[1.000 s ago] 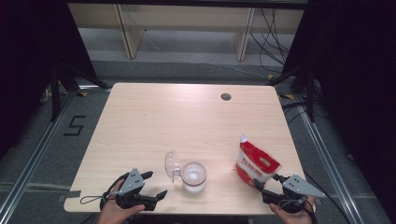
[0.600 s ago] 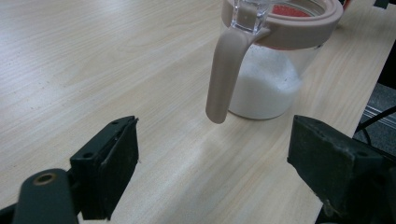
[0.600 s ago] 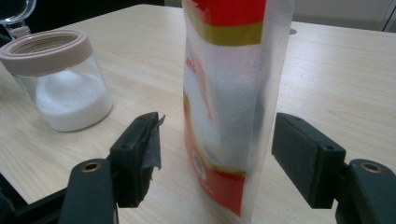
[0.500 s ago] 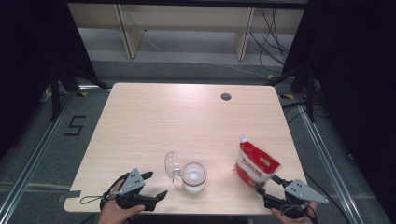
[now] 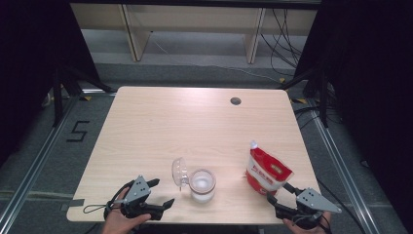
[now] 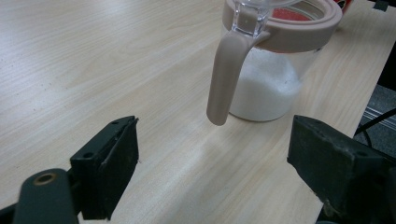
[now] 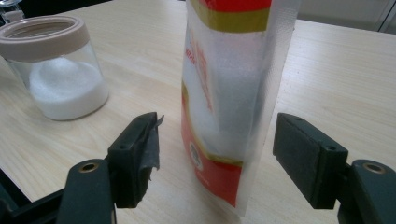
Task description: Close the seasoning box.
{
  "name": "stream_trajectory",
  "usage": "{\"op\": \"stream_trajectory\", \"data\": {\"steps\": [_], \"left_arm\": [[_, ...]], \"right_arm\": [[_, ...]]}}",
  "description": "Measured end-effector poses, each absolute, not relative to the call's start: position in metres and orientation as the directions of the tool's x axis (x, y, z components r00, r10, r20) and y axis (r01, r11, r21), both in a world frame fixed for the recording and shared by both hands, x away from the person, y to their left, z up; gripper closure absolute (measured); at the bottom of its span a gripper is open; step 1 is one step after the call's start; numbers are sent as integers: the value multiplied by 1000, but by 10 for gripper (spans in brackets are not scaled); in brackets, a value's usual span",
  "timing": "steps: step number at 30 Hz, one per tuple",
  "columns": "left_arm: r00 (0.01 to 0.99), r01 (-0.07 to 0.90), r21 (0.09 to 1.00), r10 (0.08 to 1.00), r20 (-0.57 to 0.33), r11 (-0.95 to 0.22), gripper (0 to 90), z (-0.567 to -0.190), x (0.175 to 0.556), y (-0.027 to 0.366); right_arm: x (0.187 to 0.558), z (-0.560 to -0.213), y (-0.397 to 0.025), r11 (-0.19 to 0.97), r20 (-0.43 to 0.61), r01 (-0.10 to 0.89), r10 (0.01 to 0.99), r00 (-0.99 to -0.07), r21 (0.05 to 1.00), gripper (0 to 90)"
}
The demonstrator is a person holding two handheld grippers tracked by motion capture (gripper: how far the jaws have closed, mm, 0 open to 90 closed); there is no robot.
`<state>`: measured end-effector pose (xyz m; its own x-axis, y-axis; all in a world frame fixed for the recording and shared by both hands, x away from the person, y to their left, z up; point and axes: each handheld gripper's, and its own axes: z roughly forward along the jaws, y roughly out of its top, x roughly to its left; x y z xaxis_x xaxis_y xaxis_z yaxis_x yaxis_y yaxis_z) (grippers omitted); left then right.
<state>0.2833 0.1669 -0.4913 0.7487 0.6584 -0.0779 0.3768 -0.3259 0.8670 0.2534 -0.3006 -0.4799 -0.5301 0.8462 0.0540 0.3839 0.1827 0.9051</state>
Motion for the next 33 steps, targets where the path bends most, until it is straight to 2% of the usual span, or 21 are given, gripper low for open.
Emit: {"op": "stream_trajectory", "data": {"steps": [3, 14, 15, 18, 21, 24, 25, 27, 30, 33], "left_arm": [[753, 373, 870, 653, -80, -323, 218, -491, 282, 167], [777, 309, 892, 629, -36, -331, 725, -484, 276, 172], [772, 316, 896, 633, -51, -312, 764, -483, 275, 172], [779, 287, 898, 627, -16, -334, 852, -479, 275, 173], [771, 303, 897, 636, -33, -322, 891, -475, 274, 170], [780, 294, 894, 626, -20, -338, 893, -469, 274, 167], [777, 299, 893, 629, -24, -335, 893, -468, 273, 165], [790, 276, 896, 614, -4, -349, 893, -465, 275, 164], [781, 290, 898, 624, -23, -330, 893, -463, 275, 160], [791, 264, 899, 612, 5, -349, 893, -459, 277, 159]], "right_arm": [[256, -480, -302, 190, 40, 368, 844, -535, 910, 322], [257, -479, -300, 218, 13, 355, 836, -548, 909, 323], [256, -479, -299, 210, 23, 364, 840, -542, 907, 323], [255, -479, -298, 206, 33, 376, 841, -540, 904, 323], [256, -479, -298, 220, 14, 355, 834, -551, 909, 323], [256, -480, -298, 217, 17, 354, 832, -555, 910, 322], [257, -479, -300, 232, -10, 334, 834, -551, 914, 322], [257, -479, -299, 216, 19, 355, 832, -555, 910, 322], [257, -479, -299, 224, 11, 350, 830, -558, 910, 322], [257, -479, -298, 224, 11, 351, 829, -558, 909, 322]]}}
